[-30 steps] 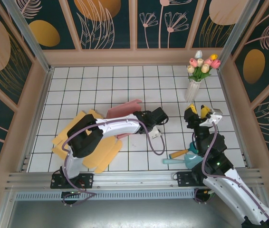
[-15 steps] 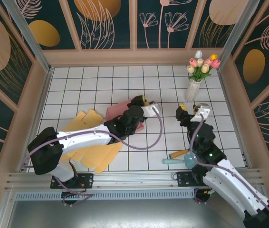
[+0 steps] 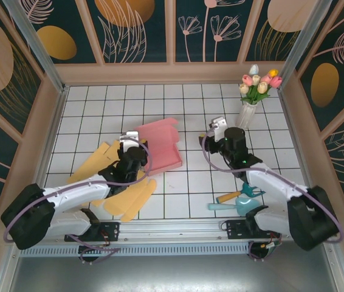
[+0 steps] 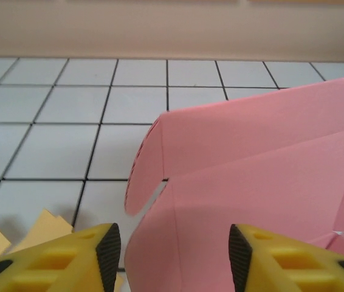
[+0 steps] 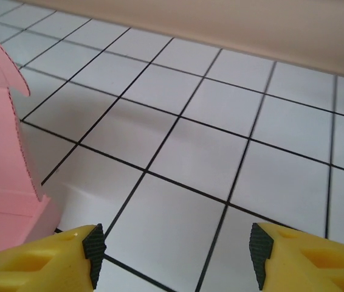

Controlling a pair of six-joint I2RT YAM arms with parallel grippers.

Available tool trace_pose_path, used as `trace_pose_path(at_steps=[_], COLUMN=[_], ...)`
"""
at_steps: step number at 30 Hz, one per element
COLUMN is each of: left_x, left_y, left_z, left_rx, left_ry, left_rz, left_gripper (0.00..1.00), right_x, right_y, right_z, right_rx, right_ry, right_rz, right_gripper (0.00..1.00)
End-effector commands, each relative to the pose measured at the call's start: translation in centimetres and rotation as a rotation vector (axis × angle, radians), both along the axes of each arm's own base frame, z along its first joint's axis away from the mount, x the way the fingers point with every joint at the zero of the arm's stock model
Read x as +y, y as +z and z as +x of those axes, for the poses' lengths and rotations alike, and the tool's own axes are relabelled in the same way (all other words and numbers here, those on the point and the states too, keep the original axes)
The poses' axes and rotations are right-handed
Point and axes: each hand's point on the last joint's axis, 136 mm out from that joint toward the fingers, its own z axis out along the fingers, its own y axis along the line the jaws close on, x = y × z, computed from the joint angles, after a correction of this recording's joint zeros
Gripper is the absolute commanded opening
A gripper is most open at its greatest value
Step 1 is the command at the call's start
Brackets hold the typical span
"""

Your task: Fold the paper box

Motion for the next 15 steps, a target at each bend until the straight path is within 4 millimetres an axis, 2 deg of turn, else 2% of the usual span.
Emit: trace_pose_path(at_steps=[1,6,10,15], left_x=[0.7,1.4,1.0,0.5], left_y=[-0.9,-0.7,-0.7,-1.9], left_z=[-0.3,-1.6,-1.9,-1.5], left_rx=[0.041,0.041,0.022,0.033], left_ry=[-0.01,-0.048,-0.101,-0.121], left_rz=[-0.143,-0.167,-0.187,-0.164], left_gripper=[0.54,0.56,0.58,0.56], right_x=[2.7,2.7,2.9,3.3], right_y=[1.6,-1.4,-4.0,-4.1], right_z=[1.5,3.3,2.9,3.0], right_rx=[-0.106,-0.028,-0.003,-0.035], right_ry=[0.213,0.317,0.416,0.453], right_rz=[-0.06,-0.122,-0.198,-0.2], right_gripper=[0.65,0.62,0.6,0.6])
